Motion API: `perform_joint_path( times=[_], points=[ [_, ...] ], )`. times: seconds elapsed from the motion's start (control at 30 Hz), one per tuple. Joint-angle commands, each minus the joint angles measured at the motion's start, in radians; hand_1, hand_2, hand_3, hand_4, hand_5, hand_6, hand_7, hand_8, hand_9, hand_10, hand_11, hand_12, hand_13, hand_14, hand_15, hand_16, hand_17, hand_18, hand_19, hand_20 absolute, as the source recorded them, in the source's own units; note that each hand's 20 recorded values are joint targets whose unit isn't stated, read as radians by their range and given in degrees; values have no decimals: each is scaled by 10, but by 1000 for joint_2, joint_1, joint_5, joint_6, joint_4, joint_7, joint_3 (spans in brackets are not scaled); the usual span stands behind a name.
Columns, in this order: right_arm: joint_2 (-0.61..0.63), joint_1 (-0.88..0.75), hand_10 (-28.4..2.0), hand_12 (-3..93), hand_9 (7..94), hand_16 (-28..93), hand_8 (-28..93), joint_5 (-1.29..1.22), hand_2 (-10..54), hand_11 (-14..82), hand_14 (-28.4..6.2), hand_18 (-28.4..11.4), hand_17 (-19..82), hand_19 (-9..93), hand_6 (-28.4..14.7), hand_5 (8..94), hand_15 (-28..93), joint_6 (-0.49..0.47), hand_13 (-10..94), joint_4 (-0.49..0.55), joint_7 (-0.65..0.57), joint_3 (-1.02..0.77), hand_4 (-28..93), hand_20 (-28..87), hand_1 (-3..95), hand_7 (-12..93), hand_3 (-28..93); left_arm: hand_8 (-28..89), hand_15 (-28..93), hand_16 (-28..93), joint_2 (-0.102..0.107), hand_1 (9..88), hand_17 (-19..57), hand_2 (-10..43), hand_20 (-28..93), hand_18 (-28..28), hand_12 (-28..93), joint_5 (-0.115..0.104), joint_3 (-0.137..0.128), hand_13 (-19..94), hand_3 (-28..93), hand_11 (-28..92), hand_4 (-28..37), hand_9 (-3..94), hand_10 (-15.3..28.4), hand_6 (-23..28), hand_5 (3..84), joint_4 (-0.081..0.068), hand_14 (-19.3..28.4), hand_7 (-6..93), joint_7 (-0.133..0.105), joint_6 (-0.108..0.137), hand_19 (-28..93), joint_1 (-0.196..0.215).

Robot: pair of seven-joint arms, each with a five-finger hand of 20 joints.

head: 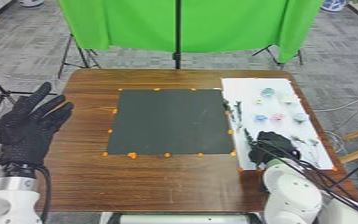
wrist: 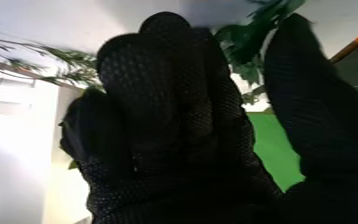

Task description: Arrange flowers

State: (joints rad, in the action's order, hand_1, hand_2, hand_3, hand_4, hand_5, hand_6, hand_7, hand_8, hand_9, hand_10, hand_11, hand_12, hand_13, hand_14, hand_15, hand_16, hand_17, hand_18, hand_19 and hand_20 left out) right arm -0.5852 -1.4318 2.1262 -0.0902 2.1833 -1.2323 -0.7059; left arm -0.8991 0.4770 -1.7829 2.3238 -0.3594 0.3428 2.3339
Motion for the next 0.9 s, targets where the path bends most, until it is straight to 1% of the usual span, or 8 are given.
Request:
perform_joint_path(
  times=[0.03, 0.1, 0.27, 0.33, 0.37, 0.47, 0.6, 0.9],
  points=[
    [-10, -16, -125, 235, 825, 167, 85, 55, -95, 418, -85, -197, 531, 932, -47, 762, 642, 15, 821, -43, 12, 57, -278, 373, 533, 322, 675, -102, 446, -80, -13, 197, -99, 80, 31, 238, 103, 3, -10, 225, 773, 251, -283, 302, 196, 80, 326, 7, 261, 151, 10, 8, 524, 23],
    [-10, -22, -115, 250, 846, 172, 86, 72, -95, 403, -76, -198, 534, 932, -38, 780, 635, 35, 838, -48, 13, 57, -279, 391, 555, 324, 681, -103, 447, -80, -14, 197, -99, 80, 31, 238, 102, 2, -11, 225, 773, 251, -283, 302, 196, 80, 326, 8, 261, 151, 11, 9, 524, 23],
    [1, -20, -114, 256, 869, 181, 113, 119, -95, 395, -69, -187, 558, 932, -36, 800, 632, 116, 861, -59, 15, 60, -282, 411, 567, 316, 693, -103, 447, -80, -11, 196, -99, 79, 31, 239, 104, 1, -17, 224, 774, 251, -283, 301, 195, 80, 326, 11, 261, 151, 4, 11, 525, 29],
    [5, -14, -114, 255, 873, 184, 127, 135, -95, 398, -67, -186, 564, 932, -35, 805, 632, 146, 865, -63, 14, 55, -282, 417, 567, 315, 700, -103, 447, -80, -5, 196, -99, 79, 30, 239, 103, -2, -18, 224, 773, 251, -283, 302, 195, 80, 326, 14, 262, 151, -9, 14, 525, 34],
    [7, -18, -115, 252, 873, 186, 139, 145, -95, 402, -67, -185, 567, 932, -35, 809, 633, 159, 867, -61, 11, 46, -282, 424, 567, 307, 703, -103, 446, -80, -5, 196, -99, 79, 30, 239, 103, 1, -20, 224, 773, 251, -283, 302, 195, 79, 326, 14, 262, 151, -7, 11, 525, 33],
    [13, -17, -117, 250, 875, 190, 157, 166, -95, 412, -63, -184, 574, 932, -37, 812, 638, 191, 875, -55, 7, 23, -282, 435, 566, 302, 713, -102, 446, -80, -1, 196, -99, 80, 30, 239, 103, 1, -22, 224, 773, 251, -283, 301, 195, 80, 326, 18, 261, 150, -12, 10, 525, 32],
    [11, -8, -113, 249, 879, 194, 177, 193, -95, 425, -61, -185, 581, 932, -46, 821, 646, 206, 879, -45, 4, -7, -283, 453, 564, 291, 731, -102, 446, -80, 6, 196, -99, 80, 30, 239, 103, 4, -25, 224, 773, 251, -283, 302, 196, 80, 326, 23, 261, 151, -25, 8, 525, 35],
    [13, 2, -106, 256, 884, 197, 198, 230, -95, 431, -59, -187, 594, 932, -52, 831, 654, 223, 890, -5, 1, -64, -283, 477, 567, 283, 745, -103, 447, -80, 13, 197, -100, 80, 29, 240, 103, 6, -31, 225, 772, 251, -283, 302, 196, 80, 326, 32, 261, 150, -35, 10, 525, 44]
  ],
)
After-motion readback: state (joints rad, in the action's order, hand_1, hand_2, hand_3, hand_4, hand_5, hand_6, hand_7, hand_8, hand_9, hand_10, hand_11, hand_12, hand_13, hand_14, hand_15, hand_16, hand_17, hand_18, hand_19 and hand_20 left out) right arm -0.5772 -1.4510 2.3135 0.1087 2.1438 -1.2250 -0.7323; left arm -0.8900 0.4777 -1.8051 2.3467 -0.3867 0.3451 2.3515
